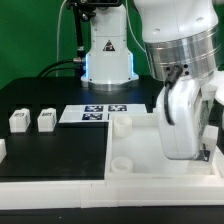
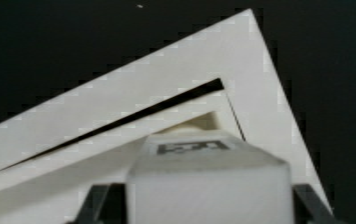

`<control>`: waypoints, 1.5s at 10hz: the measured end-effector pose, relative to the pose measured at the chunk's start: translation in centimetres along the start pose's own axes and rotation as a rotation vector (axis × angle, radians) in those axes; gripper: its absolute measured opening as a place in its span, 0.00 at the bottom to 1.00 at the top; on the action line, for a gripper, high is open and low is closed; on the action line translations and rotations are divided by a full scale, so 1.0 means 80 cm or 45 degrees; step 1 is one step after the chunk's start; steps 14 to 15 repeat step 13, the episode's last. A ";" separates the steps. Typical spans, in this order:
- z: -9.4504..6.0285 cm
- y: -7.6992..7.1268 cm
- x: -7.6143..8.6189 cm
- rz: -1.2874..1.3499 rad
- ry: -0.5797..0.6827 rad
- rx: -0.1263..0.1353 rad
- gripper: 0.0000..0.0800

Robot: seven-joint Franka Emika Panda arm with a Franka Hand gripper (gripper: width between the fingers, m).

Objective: Assemble one leg

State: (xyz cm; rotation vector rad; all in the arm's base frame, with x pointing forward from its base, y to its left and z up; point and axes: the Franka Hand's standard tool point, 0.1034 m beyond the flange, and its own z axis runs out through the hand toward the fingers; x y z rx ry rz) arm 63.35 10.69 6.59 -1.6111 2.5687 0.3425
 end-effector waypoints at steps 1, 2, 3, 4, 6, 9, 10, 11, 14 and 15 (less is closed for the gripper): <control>0.001 0.000 0.000 -0.006 0.001 -0.001 0.37; 0.003 0.001 0.001 -0.007 0.002 -0.005 0.51; 0.003 0.001 0.001 -0.007 0.002 -0.005 0.67; 0.003 0.003 -0.001 -0.011 0.003 -0.006 0.67; -0.006 0.022 -0.008 -0.049 0.002 -0.013 0.80; -0.039 0.049 -0.025 -0.093 -0.014 -0.033 0.81; -0.033 0.048 -0.022 -0.089 -0.009 -0.034 0.81; -0.032 0.048 -0.022 -0.090 -0.008 -0.036 0.81; -0.031 0.049 -0.022 -0.091 -0.007 -0.037 0.81; -0.031 0.049 -0.022 -0.091 -0.007 -0.037 0.81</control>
Offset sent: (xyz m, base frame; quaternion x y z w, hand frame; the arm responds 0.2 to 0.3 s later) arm 0.0000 0.0000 0.0000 0.0000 0.0000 0.0000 1.0000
